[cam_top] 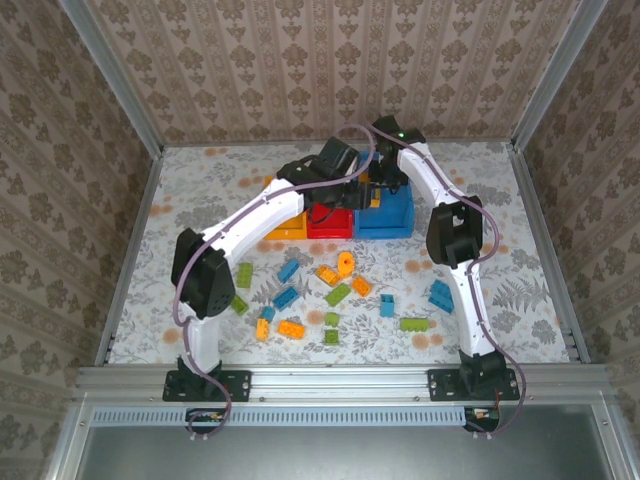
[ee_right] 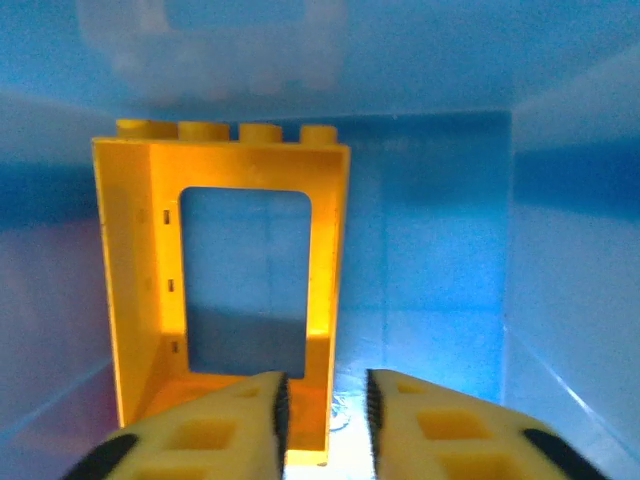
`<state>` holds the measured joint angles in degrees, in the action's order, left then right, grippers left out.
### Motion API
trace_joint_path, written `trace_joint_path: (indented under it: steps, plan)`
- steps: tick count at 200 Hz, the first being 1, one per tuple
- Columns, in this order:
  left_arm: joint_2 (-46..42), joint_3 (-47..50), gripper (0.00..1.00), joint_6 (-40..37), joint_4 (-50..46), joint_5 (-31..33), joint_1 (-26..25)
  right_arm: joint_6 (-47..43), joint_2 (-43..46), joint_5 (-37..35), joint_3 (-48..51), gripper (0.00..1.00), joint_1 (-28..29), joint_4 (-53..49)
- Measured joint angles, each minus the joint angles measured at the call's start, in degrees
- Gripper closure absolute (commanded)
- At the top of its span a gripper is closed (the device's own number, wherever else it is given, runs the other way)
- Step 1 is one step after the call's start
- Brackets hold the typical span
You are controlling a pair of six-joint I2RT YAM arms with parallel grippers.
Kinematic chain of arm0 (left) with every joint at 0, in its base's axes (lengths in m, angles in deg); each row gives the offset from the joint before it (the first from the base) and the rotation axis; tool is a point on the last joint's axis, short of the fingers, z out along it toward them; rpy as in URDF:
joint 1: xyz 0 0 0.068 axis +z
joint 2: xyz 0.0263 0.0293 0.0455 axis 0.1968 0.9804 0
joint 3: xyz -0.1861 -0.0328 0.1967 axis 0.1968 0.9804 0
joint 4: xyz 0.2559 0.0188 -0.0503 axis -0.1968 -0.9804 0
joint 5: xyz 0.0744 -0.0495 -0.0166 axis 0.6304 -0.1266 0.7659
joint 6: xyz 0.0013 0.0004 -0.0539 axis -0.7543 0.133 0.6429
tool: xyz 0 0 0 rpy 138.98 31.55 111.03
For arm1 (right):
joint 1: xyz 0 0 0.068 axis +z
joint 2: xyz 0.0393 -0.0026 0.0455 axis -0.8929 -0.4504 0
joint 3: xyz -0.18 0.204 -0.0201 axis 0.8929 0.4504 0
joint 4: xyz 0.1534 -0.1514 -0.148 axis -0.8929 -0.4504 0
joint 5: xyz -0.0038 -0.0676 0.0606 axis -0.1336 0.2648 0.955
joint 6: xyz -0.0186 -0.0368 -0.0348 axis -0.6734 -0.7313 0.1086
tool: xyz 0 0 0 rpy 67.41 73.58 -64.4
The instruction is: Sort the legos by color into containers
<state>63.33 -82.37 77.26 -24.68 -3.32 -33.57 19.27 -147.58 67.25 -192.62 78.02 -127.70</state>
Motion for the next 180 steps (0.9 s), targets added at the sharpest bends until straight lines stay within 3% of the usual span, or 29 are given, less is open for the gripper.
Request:
trace_joint_path:
  steps: [57,89,126,180]
  plan:
    - [-8.83,8.85,0.43,0.02,-0.24,1.79,0.76,-0.66,1.79,-0.04,-0.26,0.59,0.37,-1.11]
    - [-15.43,16.76,0.43,0.02,-0.42,3.41,1.99,-2.25,11.41,-0.04,6.38,0.54,1.22,-0.68]
    - [-20.39,25.24,0.42,0.26,-0.90,4.07,2.60,-3.54,31.45,0.17,24.52,0.50,2.49,2.78]
    - [-20.68,30.64,0.41,2.25,-0.81,3.98,0.57,-2.58,63.58,5.81,64.52,0.37,8.31,15.04]
